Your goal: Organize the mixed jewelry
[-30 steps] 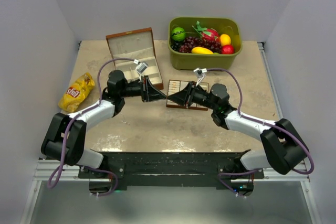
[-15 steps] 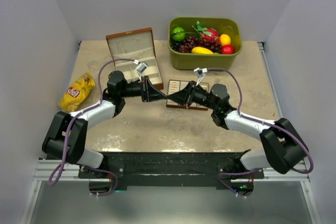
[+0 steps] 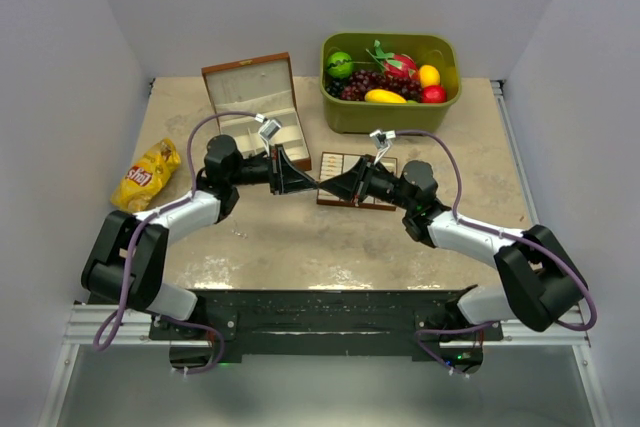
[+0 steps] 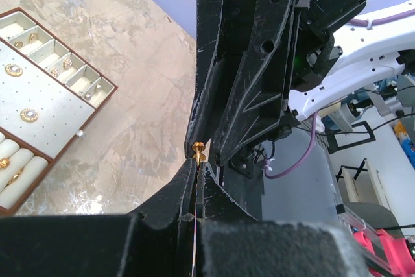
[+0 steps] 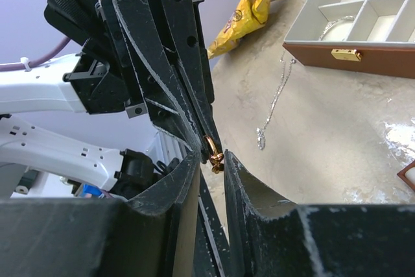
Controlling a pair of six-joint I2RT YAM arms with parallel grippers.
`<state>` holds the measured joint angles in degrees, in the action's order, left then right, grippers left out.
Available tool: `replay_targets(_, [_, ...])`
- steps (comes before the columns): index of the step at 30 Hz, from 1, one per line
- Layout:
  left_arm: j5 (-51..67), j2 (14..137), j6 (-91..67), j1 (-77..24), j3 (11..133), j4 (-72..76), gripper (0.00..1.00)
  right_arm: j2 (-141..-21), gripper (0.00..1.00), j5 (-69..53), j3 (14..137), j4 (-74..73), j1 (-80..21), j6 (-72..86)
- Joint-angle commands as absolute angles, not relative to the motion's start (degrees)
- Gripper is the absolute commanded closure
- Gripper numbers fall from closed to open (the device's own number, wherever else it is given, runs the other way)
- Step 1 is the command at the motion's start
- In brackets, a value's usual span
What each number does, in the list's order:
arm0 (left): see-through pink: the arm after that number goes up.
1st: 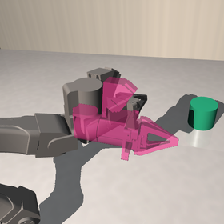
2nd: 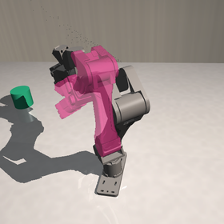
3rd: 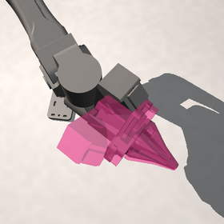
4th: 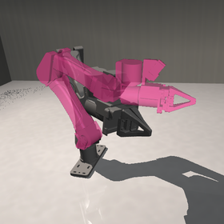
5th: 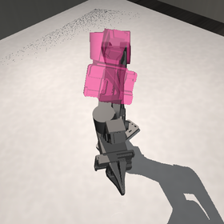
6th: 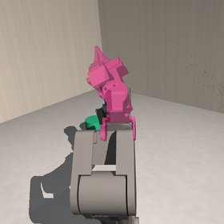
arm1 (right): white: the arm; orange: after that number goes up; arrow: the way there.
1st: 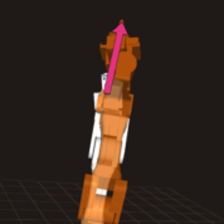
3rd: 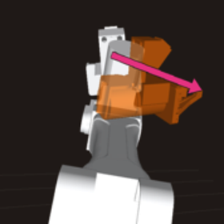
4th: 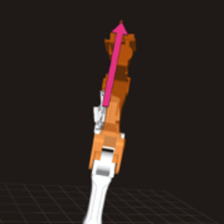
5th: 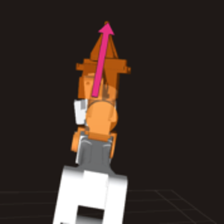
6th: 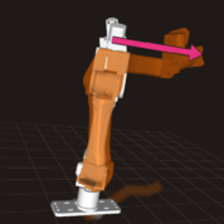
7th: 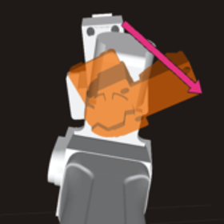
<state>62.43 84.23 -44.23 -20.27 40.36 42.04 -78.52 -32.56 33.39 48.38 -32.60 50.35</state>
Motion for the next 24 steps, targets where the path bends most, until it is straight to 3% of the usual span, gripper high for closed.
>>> replay_targets(1, [63.3,84.7,-45.4,-20.1,39.5,45.4,1.00,-78.9,0.75,-33.0,33.6,52.2,-32.8,50.9])
replay_targets(24, [62.8,84.8,-46.1,-20.1,39.3,46.6,1.00,-78.9,0.75,-33.3,34.1,50.3,-33.1,49.7])
